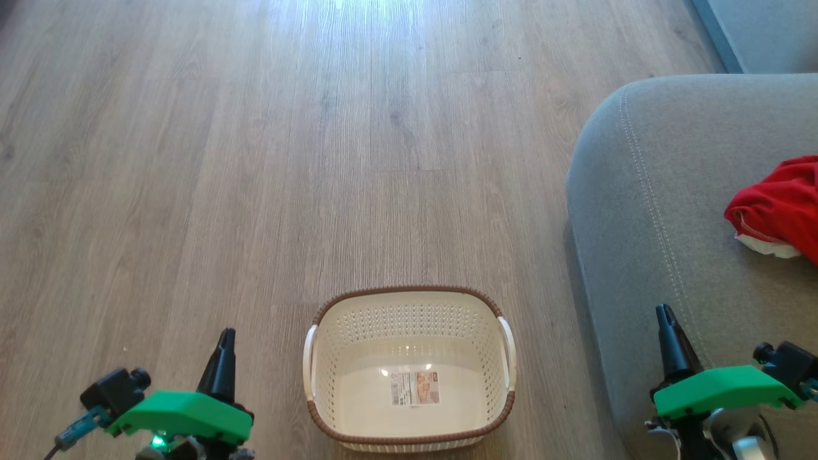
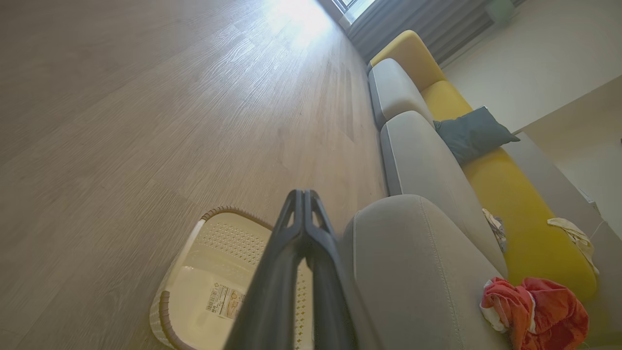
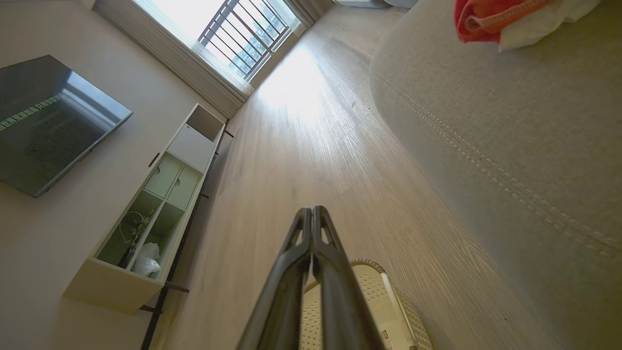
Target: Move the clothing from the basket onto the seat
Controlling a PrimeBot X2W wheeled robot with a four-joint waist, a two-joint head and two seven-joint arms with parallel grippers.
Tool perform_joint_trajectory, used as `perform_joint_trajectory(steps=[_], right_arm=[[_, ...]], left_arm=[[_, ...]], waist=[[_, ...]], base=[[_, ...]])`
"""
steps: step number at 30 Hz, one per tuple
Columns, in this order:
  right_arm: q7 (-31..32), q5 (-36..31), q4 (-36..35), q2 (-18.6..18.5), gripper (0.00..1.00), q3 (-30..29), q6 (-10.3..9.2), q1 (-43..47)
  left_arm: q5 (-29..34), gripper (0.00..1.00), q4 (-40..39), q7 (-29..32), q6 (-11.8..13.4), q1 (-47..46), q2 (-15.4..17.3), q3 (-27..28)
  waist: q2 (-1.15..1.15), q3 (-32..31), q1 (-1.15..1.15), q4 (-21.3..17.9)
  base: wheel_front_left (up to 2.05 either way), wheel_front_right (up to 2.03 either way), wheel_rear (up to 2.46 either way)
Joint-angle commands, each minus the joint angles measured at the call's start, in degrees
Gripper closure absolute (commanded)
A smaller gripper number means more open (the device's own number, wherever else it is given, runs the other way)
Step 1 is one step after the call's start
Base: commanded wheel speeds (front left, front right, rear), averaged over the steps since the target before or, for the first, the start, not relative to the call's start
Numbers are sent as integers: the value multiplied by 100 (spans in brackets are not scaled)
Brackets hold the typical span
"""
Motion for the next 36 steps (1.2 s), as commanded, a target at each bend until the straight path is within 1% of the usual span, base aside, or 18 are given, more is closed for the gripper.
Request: perform_joint_trajectory(steps=[1,36], right_arm=[[64,135,-211,-31,100,8,0,-333],[632,2184,-283,45,100,-239,-1,-481]], left_arm=[[-129,100,-181,31,-47,-350,23,153],[-2164,100,-181,604,-310,-527,30,540]], waist=[[0,1,0,-2],[0,40,0,-67]], base=[[0,0,0],[0,0,0]])
